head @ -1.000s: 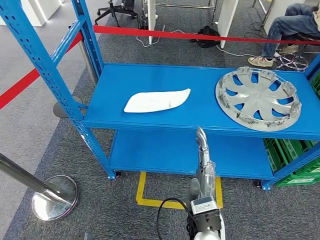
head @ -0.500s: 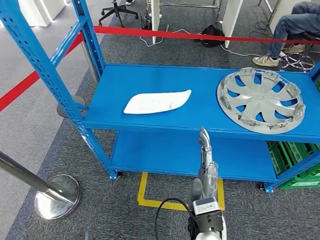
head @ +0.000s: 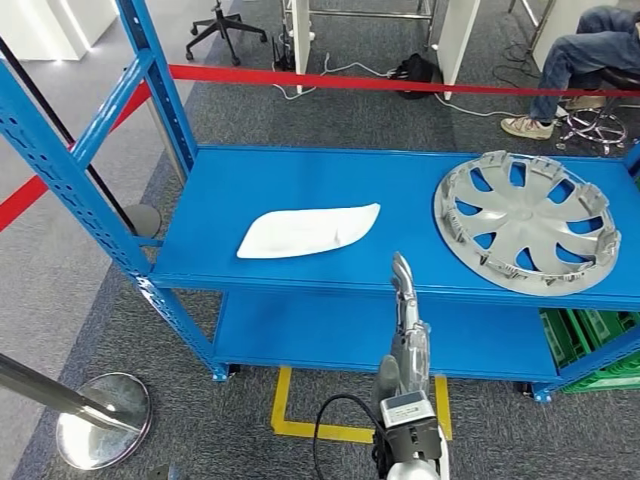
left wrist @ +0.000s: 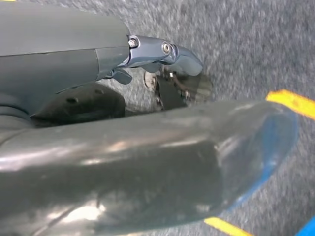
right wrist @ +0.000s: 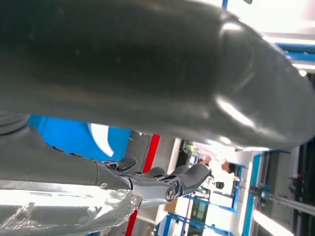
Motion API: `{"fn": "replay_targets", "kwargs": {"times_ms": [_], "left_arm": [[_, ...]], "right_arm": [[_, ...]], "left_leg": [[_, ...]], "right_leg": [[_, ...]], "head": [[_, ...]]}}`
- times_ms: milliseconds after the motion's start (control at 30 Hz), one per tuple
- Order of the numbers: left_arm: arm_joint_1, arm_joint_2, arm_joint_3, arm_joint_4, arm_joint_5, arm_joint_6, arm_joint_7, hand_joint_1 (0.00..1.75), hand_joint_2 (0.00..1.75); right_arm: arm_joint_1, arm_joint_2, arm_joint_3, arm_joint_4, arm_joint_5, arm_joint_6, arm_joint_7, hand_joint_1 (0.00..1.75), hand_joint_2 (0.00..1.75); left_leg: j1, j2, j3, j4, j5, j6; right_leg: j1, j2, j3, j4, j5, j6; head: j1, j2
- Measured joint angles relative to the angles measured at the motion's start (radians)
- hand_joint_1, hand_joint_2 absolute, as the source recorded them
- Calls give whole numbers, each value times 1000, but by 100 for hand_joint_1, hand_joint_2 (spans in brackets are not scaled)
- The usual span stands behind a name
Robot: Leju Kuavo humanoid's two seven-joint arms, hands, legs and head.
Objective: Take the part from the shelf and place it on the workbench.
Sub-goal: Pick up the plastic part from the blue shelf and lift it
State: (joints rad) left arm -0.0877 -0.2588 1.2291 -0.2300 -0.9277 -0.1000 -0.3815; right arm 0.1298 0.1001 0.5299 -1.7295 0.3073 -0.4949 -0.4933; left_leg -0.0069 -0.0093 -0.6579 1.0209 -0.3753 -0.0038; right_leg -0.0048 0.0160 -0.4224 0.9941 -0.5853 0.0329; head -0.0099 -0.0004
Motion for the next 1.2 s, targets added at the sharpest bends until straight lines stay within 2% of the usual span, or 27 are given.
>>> {"fn": "replay_targets", "kwargs": {"times_ms": [67,100,167,200,233,267,300,333,367,400,433,533,567,600,700,733,767,800,867,900,967,1067,1100,1133,1200], "left_arm": [[-1,0,0,0,1,6,-1,0,0],[-1,0,0,0,1,9,-2,0,0],[-2,0,0,0,2,11,-5,0,0],[-2,0,0,0,3,11,-5,0,0],[-1,0,0,0,3,11,-5,0,0],[0,0,0,0,3,11,-5,0,0],[1,0,0,0,3,11,-5,0,0],[1,0,0,0,3,11,-5,0,0],[0,0,0,0,3,11,-6,0,0],[-1,1,0,0,3,11,-6,0,0],[-2,1,0,0,3,12,-7,0,0],[-3,2,0,0,3,12,-10,0,0],[-3,2,0,0,3,12,-12,0,0],[-3,2,0,0,3,12,-12,0,0],[-3,2,0,0,3,11,-14,0,0],[-2,2,0,0,3,11,-14,0,0],[-2,2,0,0,4,11,-14,0,0],[-2,2,0,0,5,10,-16,0,0],[-3,1,0,0,8,9,-19,0,0],[-4,1,0,0,9,8,-20,0,0],[-5,-1,0,0,9,8,-21,0,0],[-3,-2,0,0,11,8,-21,0,0],[-3,-3,0,0,12,8,-22,0,0],[-4,-4,0,0,14,8,-23,0,0],[-4,-7,0,0,16,8,-24,0,0]], "right_arm": [[-3,0,0,-1,1,0,-1,0,0],[-4,0,0,-1,0,0,-2,0,0],[-5,0,0,-1,-2,0,-2,0,0],[-4,0,0,-1,-3,0,-2,0,0],[-4,0,0,-1,-3,1,-2,0,0],[-3,0,-1,-1,-3,1,-2,0,0],[-3,0,-1,-1,-3,1,-2,0,0],[-3,0,-1,-1,-4,1,-3,0,0],[-4,0,-1,-1,-8,1,-5,0,0],[-3,0,-1,-1,-14,2,-8,0,0],[-2,0,-1,-1,-21,3,-13,0,0],[0,1,-2,-2,-42,9,-22,0,0],[0,2,-2,-4,-46,11,-23,0,0],[0,3,-3,-6,-50,12,-24,0,0],[1,4,-4,-9,-55,13,-26,0,0],[1,4,-5,-9,-56,13,-25,0,0],[1,4,-5,-9,-58,16,-23,0,0],[1,4,-5,-9,-60,19,-20,0,0],[0,4,-6,-8,-62,26,-12,0,0],[0,4,-6,-8,-62,29,-10,0,0],[-1,4,-7,-8,-63,32,-7,0,0],[-2,4,-8,-8,-59,36,-3,0,0],[-3,4,-8,-8,-51,37,1,0,0],[-5,4,-8,-7,-36,39,8,0,0],[-13,2,-8,0,21,42,32,0,0]], "left_leg": [[6,0,12,-11,-9,11],[9,0,20,-16,-14,15],[10,0,29,-18,-25,19],[10,0,33,-18,-31,18],[11,-1,40,-18,-37,17],[12,-2,49,-18,-43,15],[14,-3,61,-18,-51,11],[16,-5,73,-18,-58,6],[16,-6,83,-16,-66,0],[15,-8,89,-16,-72,-7],[13,-9,92,-16,-74,-13],[15,-8,93,-19,-76,-27],[15,-7,86,-4,-87,-32],[16,-5,69,31,-110,-36],[16,-3,-29,226,-197,-40],[15,-3,-52,267,-204,-39],[15,-3,-56,269,-189,-36],[15,-3,-41,232,-157,-33],[12,-3,21,100,-85,-24],[12,-2,48,43,-67,-21],[10,-2,70,-8,-64,-16],[14,-3,74,-18,-64,-3],[16,-3,76,-21,-63,2],[17,-2,78,-22,-64,5],[16,-1,78,-22,-66,10]], "right_leg": [[1,-4,-2,16,-16,11],[1,-6,-23,59,-36,17],[-1,-8,-112,200,-86,24],[-2,-8,-160,264,-99,27],[-3,-8,-195,297,-91,29],[-4,-8,-210,290,-57,31],[-6,-8,-207,245,-6,33],[-8,-9,-191,179,51,35],[-10,-8,-172,116,91,37],[-10,-7,-156,72,113,33],[-10,-5,-148,50,120,28],[-7,-1,-147,43,119,2],[-8,-1,-146,42,120,-6],[-9,-3,-146,40,120,-12],[-7,-6,-147,40,119,-20],[-5,-6,-147,40,118,-21],[-5,-5,-145,40,117,-22],[-4,-4,-142,40,116,-22],[-2,-3,-137,41,111,-19],[0,-2,-136,42,109,-15],[4,-1,-136,40,106,-5],[2,-4,-139,46,96,12],[2,-5,-152,74,79,17],[1,-7,-178,125,52,22],[0,-8,-248,260,-4,28]], "head": [[3,0],[5,0],[10,0],[11,0],[12,0],[12,0],[12,0],[13,0],[15,0],[17,0],[18,0],[16,0],[14,0],[12,0],[9,0],[9,0],[9,0],[9,0],[9,0],[9,0],[10,0],[12,0],[16,0],[19,0],[24,0]]}}
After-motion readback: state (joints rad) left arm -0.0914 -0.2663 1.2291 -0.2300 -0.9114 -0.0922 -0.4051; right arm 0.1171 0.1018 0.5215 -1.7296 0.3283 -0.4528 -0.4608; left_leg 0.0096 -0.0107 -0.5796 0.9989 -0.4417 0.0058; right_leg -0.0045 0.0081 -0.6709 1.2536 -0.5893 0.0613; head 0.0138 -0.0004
